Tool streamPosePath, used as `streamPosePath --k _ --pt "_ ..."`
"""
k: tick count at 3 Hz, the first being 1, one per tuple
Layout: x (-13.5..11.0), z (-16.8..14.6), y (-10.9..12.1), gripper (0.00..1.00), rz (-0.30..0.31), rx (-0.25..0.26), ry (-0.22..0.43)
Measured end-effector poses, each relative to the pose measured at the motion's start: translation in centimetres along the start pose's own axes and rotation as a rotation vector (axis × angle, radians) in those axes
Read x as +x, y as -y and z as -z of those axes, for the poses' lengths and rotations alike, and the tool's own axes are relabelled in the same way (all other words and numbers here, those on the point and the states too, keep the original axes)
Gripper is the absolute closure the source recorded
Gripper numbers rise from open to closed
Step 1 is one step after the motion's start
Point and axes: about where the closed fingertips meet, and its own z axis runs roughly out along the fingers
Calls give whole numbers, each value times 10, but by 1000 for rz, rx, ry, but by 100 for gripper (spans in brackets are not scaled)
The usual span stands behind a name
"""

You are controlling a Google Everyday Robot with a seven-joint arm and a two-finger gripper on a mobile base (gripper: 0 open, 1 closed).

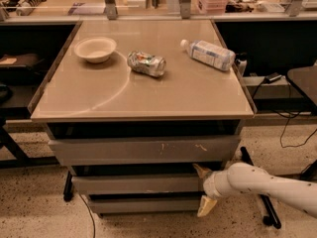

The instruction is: Open middle drawer

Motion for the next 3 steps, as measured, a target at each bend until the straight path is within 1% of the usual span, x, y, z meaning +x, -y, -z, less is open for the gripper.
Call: streamPosePath --k 1,2,3 --pt "-5 -28 10 0 36 -18 -6" --pt "-5 -29 9 0 36 -20 -6" --pt "-5 -29 10 19 36 -20 -6"
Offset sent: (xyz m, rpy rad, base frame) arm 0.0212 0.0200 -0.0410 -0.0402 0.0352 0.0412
